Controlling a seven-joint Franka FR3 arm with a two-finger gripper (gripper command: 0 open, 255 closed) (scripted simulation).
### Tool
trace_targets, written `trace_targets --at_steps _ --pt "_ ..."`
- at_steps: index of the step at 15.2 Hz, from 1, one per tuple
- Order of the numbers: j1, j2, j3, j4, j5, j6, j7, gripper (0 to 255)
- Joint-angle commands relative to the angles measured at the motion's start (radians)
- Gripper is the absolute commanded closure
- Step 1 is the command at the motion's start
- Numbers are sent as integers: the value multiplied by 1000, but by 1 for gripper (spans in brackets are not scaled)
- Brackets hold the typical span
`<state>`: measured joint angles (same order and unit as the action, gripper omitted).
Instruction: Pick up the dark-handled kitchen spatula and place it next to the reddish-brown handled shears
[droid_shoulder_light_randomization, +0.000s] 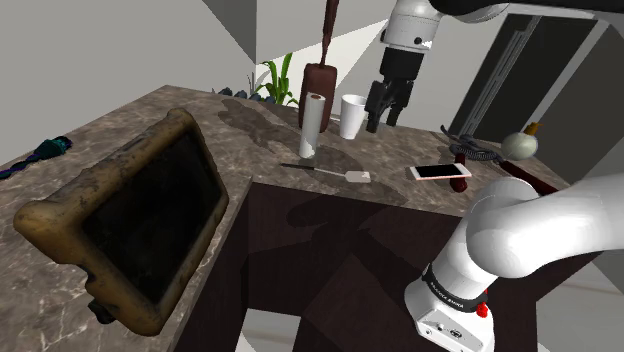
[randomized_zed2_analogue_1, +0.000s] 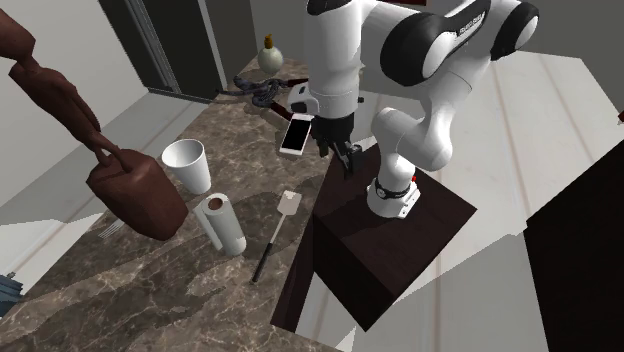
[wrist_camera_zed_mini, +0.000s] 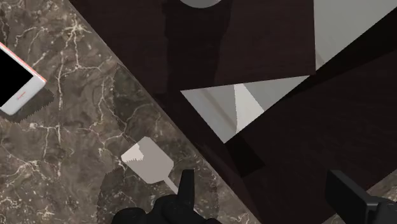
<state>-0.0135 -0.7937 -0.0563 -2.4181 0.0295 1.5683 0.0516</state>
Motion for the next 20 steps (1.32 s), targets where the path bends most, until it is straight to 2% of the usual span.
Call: trace_targets --at_steps 1,6,12,16,20 --pt "0 0 0 0 0 0 0 0" --pt "29 76 -75 -85 -63 189 -197 0" --pt "72 233 -167 -129 -112 429 -428 0" --pt "110 371 -225 -122 -116 587 -586 0" --pt "156 527 -277 -88 -85 733 -757 0"
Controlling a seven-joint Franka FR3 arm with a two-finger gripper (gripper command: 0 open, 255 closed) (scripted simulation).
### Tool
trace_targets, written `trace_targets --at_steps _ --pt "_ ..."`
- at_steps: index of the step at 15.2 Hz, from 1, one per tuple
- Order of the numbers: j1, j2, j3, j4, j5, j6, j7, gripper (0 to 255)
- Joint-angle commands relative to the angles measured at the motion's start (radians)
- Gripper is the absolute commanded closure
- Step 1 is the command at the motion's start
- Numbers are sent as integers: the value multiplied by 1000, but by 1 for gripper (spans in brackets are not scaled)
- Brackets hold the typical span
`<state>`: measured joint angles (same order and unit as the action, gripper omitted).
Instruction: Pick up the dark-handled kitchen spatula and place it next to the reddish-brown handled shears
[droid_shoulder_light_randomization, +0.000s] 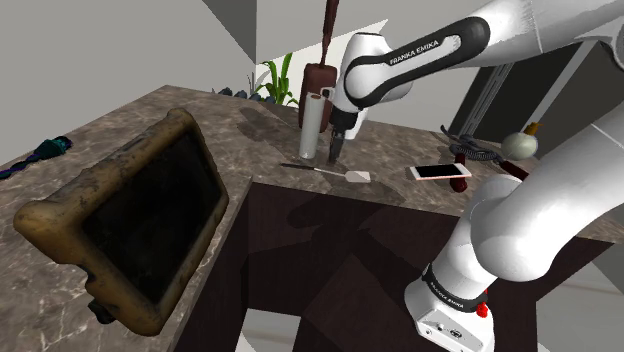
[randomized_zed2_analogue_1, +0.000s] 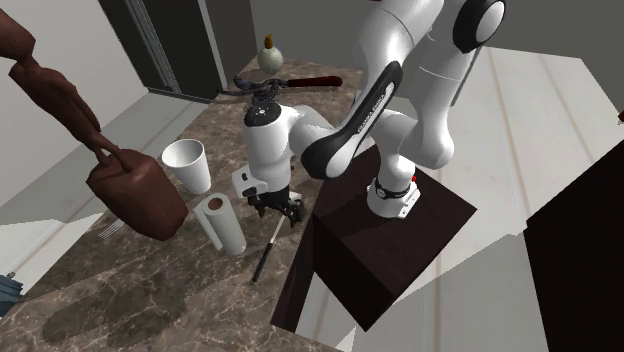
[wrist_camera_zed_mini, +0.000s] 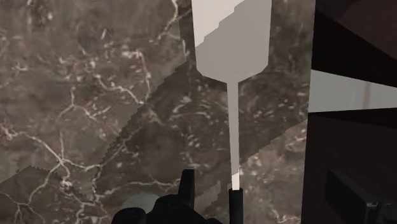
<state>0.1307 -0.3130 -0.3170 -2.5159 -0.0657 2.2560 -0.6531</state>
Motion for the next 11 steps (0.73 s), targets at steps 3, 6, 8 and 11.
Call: trace_targets --at_steps 3,6,8,11 --pt "13 66 -18 -1 17 76 -58 0" --pt "18 98 -23 -17 28 122 -66 0" --pt "22 126 -27 -29 40 161 -75 0" --pt "22 126 -27 -29 40 161 -75 0"
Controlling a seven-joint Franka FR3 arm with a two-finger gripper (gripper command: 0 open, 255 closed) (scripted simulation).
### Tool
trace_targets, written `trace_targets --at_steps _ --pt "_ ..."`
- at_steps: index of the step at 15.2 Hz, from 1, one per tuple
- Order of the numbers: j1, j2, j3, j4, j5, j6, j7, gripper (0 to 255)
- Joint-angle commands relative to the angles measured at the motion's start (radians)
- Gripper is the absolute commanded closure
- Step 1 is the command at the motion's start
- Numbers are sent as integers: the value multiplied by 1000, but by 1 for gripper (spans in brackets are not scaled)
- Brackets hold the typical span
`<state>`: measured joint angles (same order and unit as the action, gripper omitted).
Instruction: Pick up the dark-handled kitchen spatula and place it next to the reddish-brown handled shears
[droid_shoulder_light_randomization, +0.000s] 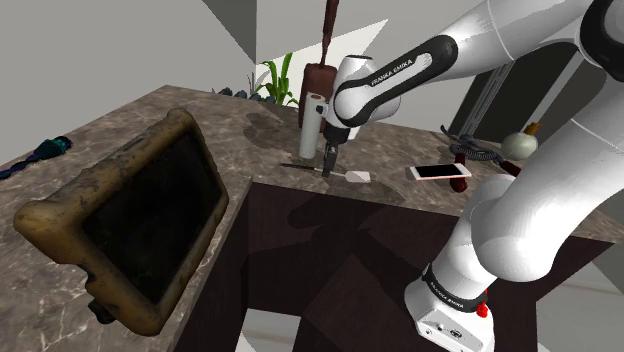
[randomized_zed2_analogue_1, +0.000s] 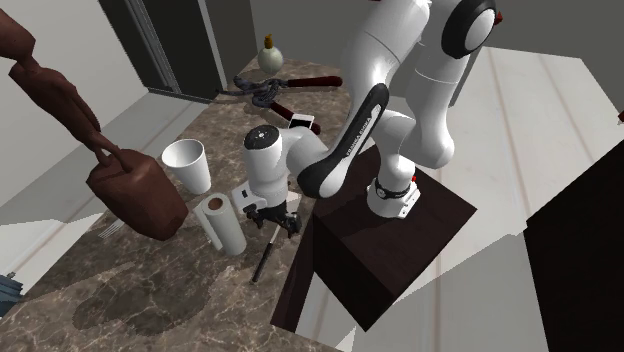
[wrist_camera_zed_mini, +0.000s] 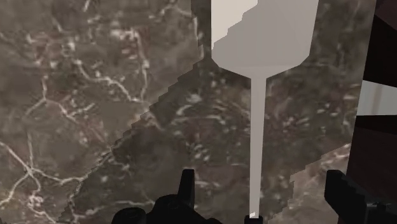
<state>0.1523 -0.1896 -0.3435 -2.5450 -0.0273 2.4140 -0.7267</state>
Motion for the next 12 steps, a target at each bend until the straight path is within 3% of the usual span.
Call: trace_targets --at_steps 1,5,6,12 --pt "0 3 -1 0 1 3 -1 0" --pt "0 3 -1 0 1 3 -1 0" --pt "0 3 -1 0 1 3 -1 255" --pt "0 3 -1 0 1 3 -1 255"
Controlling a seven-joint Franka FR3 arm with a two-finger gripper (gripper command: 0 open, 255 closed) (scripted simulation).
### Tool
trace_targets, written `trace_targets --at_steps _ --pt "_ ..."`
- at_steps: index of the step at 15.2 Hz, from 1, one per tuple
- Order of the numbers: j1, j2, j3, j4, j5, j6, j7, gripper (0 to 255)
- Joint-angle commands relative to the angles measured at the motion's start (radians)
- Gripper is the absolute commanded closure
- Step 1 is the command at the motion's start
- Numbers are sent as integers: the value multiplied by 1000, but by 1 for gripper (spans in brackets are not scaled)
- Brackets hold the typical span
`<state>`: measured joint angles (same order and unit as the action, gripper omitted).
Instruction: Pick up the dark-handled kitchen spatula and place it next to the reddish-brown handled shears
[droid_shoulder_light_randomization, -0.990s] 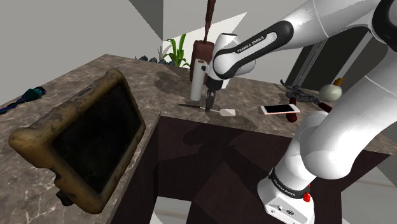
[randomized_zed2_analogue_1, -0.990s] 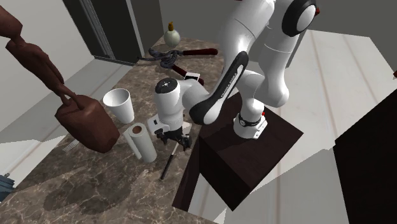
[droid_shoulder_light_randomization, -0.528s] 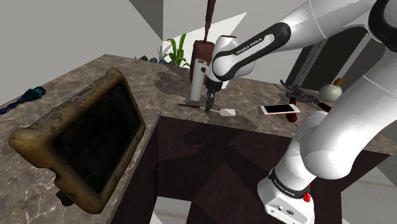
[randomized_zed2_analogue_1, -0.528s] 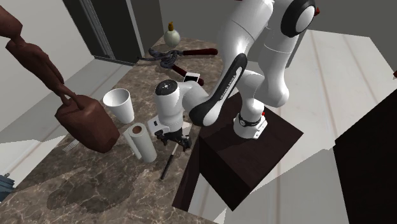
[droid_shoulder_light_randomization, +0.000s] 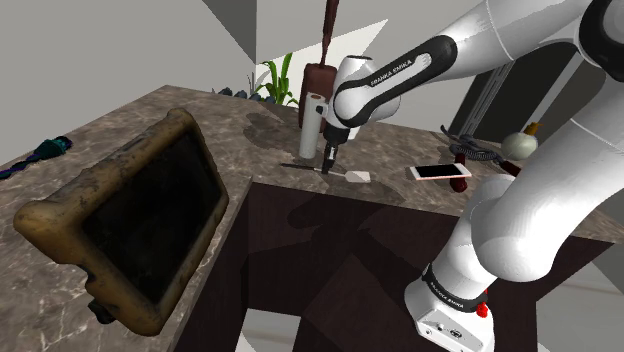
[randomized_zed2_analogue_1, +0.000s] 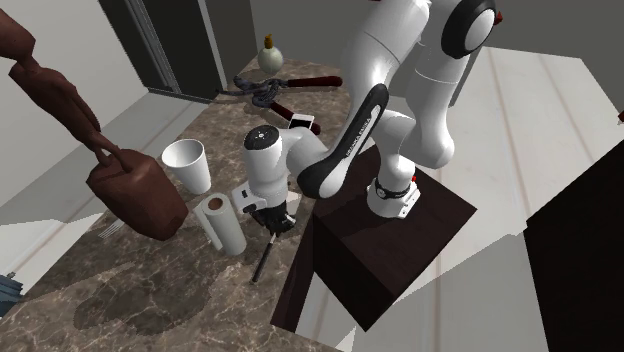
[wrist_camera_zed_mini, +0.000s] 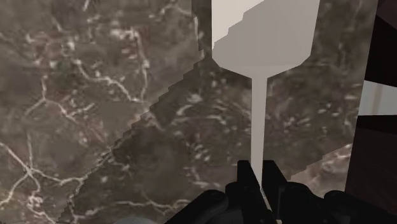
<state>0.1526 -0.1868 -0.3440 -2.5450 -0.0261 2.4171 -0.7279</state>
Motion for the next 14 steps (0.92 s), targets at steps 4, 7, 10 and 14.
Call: trace_targets --at_steps 4,7,10,14 --pt "-1 -11 2 5 -4 -15 4 255" --pt "-5 -41 7 22 -16 -61 14 255" --pt "-7 -68 12 41 -24 -107 22 255" --pt "-10 -101 19 70 -33 -167 32 255"
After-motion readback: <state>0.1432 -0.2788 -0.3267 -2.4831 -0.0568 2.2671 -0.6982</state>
